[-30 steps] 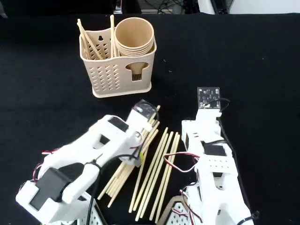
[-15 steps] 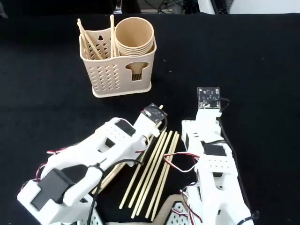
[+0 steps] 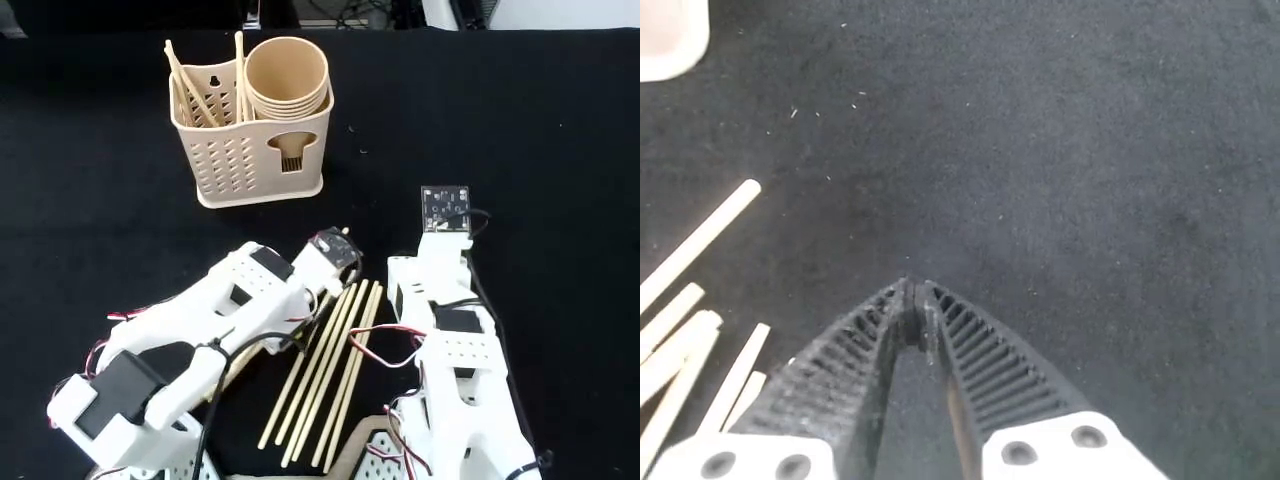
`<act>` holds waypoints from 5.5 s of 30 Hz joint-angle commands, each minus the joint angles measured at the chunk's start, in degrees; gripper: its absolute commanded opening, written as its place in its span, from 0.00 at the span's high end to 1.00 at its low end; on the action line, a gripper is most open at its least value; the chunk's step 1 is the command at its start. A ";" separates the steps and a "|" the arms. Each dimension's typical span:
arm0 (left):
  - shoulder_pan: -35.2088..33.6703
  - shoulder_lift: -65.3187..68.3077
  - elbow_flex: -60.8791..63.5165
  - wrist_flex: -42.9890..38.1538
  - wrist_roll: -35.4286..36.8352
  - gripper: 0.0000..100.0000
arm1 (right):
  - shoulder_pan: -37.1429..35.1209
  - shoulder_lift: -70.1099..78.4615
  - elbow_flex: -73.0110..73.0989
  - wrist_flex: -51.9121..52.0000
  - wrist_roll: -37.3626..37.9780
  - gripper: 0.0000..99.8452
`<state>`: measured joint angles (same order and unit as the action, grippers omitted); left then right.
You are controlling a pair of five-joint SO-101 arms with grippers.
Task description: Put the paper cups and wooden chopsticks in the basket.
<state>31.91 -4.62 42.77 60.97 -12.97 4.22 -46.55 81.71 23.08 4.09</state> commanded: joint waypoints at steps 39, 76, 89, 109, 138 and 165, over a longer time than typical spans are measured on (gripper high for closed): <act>-19.12 -24.79 3.65 11.52 -29.27 0.97 | 0.35 -0.75 -0.31 -1.05 0.70 0.98; -25.54 -50.73 -20.09 12.84 -13.89 0.97 | 0.35 -0.75 -0.31 -1.05 0.70 0.98; -25.71 -50.55 -24.66 1.93 -1.41 0.97 | 0.35 -0.75 -0.31 -1.05 0.70 0.98; -25.71 -50.81 -20.62 -16.00 1.23 0.97 | 0.35 -0.75 -0.31 -1.05 0.70 0.98; -28.88 -27.16 -11.21 -60.75 8.18 0.97 | 0.35 -0.75 -0.31 -1.14 0.70 0.98; -28.97 -28.31 -8.48 -54.07 8.18 0.82 | 0.26 -0.75 -0.40 -1.14 0.70 0.98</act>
<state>3.43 -27.12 34.77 3.47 -5.14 4.22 -46.55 81.71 23.08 4.09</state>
